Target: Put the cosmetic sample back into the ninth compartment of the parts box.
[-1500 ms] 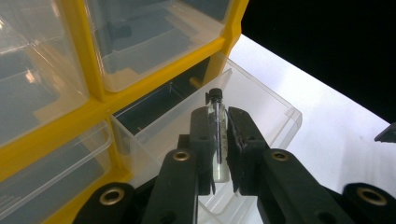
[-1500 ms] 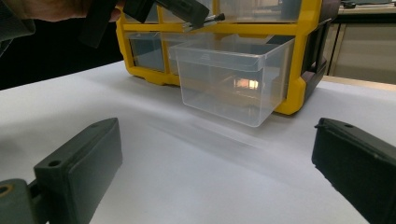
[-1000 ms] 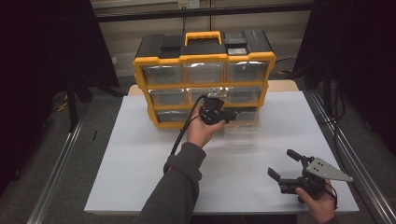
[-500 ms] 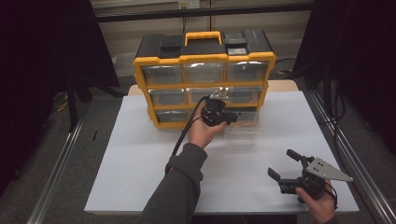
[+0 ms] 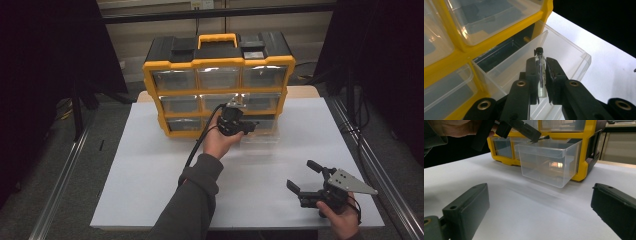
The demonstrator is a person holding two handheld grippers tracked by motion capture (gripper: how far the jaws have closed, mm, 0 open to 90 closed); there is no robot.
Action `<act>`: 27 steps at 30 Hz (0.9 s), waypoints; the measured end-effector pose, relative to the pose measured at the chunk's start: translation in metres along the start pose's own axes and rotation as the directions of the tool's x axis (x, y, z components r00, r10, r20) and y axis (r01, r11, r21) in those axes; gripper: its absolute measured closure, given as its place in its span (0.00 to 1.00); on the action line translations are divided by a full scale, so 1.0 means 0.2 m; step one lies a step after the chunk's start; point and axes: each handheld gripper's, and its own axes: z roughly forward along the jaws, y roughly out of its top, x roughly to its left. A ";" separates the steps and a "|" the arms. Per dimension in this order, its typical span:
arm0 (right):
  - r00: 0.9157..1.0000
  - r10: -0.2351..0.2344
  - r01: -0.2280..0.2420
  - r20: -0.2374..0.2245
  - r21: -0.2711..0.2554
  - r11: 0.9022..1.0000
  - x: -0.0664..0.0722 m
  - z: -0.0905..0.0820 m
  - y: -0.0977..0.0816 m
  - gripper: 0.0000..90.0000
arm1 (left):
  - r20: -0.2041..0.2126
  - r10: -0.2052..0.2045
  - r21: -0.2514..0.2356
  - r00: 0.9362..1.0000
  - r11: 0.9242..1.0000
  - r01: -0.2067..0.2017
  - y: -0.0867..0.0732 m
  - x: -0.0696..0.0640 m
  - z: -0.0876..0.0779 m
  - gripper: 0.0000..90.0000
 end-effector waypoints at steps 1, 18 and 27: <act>1.000 0.000 0.000 0.000 0.000 1.000 0.00 0.00 0.00 0.01 | -0.001 -0.001 0.001 1.000 1.000 0.001 0.00 0.00 0.00 0.90; 1.000 -0.001 0.001 0.000 0.001 1.000 0.00 0.00 0.00 0.02 | 0.007 -0.001 -0.021 1.000 1.000 0.001 -0.01 0.01 0.01 0.83; 1.000 -0.001 0.001 0.000 0.000 1.000 0.00 0.00 0.00 0.02 | 0.017 -0.013 -0.052 1.000 0.999 0.014 -0.02 0.01 -0.04 0.69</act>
